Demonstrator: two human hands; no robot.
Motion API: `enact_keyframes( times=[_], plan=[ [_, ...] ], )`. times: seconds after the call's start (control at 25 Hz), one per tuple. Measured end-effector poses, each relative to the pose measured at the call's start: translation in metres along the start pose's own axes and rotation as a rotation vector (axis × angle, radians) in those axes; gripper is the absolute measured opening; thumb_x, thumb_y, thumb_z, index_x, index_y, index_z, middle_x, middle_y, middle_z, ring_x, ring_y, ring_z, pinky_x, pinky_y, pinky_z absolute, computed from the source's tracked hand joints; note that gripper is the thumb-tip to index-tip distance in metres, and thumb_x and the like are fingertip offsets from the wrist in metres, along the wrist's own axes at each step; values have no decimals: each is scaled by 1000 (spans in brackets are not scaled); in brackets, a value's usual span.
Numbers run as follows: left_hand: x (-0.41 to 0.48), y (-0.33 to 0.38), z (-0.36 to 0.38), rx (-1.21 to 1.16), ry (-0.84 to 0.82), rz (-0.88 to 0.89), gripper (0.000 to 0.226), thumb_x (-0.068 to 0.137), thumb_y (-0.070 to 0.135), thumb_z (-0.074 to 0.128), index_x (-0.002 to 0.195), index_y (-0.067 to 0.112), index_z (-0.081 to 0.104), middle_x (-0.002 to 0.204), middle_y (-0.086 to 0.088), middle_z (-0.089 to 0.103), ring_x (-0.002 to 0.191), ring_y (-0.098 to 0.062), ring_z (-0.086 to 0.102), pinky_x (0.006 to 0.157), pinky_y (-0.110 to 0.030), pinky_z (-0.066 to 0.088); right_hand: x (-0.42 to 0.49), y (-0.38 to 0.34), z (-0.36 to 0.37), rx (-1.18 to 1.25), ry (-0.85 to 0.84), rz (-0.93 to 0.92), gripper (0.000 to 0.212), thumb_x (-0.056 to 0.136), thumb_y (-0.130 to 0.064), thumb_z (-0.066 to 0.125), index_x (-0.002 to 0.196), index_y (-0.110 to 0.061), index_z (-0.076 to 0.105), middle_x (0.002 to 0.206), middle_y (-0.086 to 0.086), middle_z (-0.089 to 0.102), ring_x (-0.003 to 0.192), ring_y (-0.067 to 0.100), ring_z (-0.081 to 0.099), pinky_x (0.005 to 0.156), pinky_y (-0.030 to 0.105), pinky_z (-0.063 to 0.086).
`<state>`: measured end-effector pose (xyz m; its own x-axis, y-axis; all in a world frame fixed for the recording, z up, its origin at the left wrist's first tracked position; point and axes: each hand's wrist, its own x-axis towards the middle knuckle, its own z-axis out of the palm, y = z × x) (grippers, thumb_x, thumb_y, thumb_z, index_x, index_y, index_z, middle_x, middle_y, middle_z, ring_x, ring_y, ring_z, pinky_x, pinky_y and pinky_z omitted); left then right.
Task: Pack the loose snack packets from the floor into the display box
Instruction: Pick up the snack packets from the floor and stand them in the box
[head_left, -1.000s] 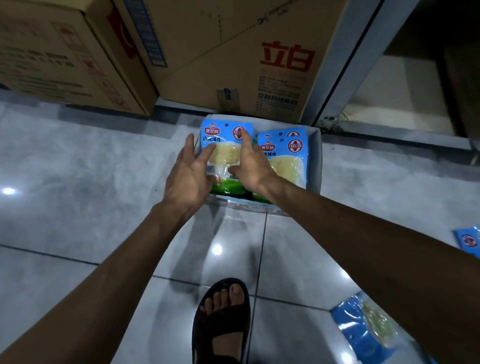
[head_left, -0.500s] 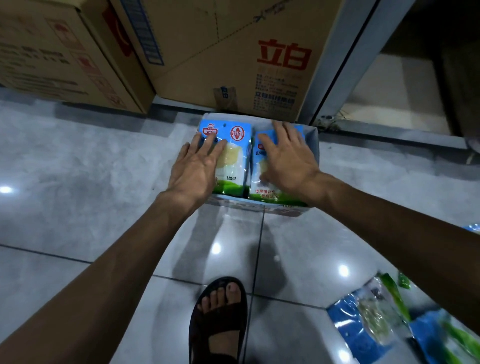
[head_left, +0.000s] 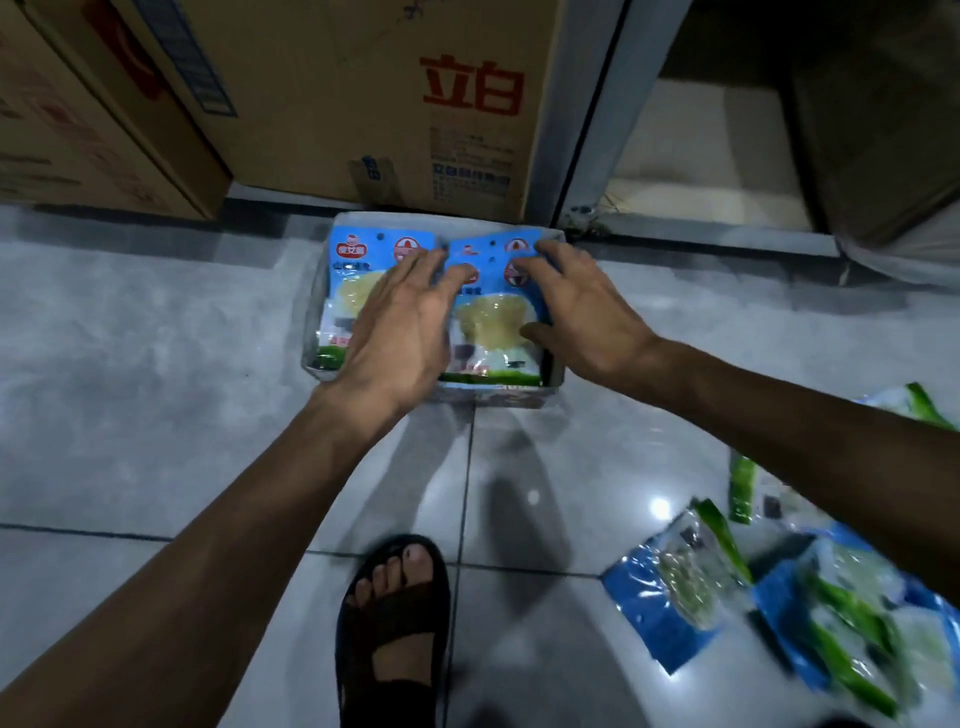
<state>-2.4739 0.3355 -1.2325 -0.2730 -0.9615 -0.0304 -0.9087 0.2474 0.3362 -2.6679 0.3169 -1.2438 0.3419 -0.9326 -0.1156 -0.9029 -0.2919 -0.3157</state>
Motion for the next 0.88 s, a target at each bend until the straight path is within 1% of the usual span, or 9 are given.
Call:
enact_keyframes(
  times=[0.08, 0.2, 0.32, 0.4, 0.48, 0.6, 0.72, 0.8, 0.88],
  plan=[
    [-1, 43, 1, -91, 29, 76, 59, 79, -1, 55, 135, 17, 52, 139, -11, 51, 128, -31, 45, 107, -40, 39, -39, 24, -20, 34, 1, 6, 63, 81, -18, 71, 137, -9, 45, 141, 16, 41, 129, 32, 39, 107, 37, 32],
    [-12, 110, 20, -265, -164, 140, 47, 85, 12, 55, 130, 22, 52, 125, -5, 59, 111, -28, 56, 91, -40, 48, -123, 78, -39, 86, -61, 146, 54, 82, -19, 72, 131, -13, 51, 126, 12, 50, 117, 27, 50, 98, 34, 39],
    [-30, 163, 54, -286, -419, 148, 47, 88, 30, 59, 133, 25, 45, 126, -3, 59, 112, -25, 58, 91, -36, 48, -210, 127, -39, 141, -91, 397, 42, 78, -21, 76, 117, -19, 60, 108, 5, 60, 91, 19, 58, 82, 33, 47],
    [-45, 181, 76, -238, -561, 129, 61, 85, 43, 63, 138, 24, 38, 133, -4, 55, 119, -24, 54, 93, -36, 45, -261, 147, -25, 206, -54, 603, 37, 76, -23, 78, 110, -18, 64, 99, 3, 63, 82, 17, 57, 76, 33, 47],
    [-59, 196, 100, -158, -676, 116, 79, 80, 53, 67, 143, 21, 31, 139, -6, 48, 126, -26, 47, 96, -38, 43, -306, 162, -2, 204, -6, 824, 43, 74, -29, 80, 112, -16, 64, 106, 11, 63, 90, 26, 59, 79, 37, 48],
    [-79, 209, 135, -34, -731, 114, 92, 70, 58, 74, 139, 15, 30, 135, -10, 46, 123, -29, 45, 96, -39, 42, -347, 173, 34, 95, -21, 1013, 70, 68, -49, 81, 124, -14, 57, 121, 22, 53, 110, 41, 52, 88, 46, 48],
    [-96, 216, 165, 91, -643, 171, 96, 62, 57, 78, 135, 15, 32, 128, -8, 48, 116, -29, 47, 94, -38, 40, -360, 175, 52, 129, 113, 1133, 73, 73, -45, 77, 130, -10, 48, 129, 27, 44, 120, 47, 41, 95, 54, 41],
    [-106, 220, 179, 156, -564, 218, 96, 64, 52, 78, 139, 15, 31, 129, -7, 48, 115, -27, 48, 94, -35, 38, -369, 179, 58, 259, 173, 1286, 70, 81, -44, 70, 136, -12, 41, 139, 26, 34, 129, 47, 32, 99, 57, 38],
    [-111, 221, 187, 132, -515, 209, 88, 64, 46, 79, 135, 15, 37, 125, -7, 54, 112, -27, 50, 92, -34, 38, -380, 187, 62, 443, 199, 1448, 73, 85, -50, 62, 142, -14, 34, 144, 23, 27, 133, 47, 28, 103, 57, 36]
  ],
)
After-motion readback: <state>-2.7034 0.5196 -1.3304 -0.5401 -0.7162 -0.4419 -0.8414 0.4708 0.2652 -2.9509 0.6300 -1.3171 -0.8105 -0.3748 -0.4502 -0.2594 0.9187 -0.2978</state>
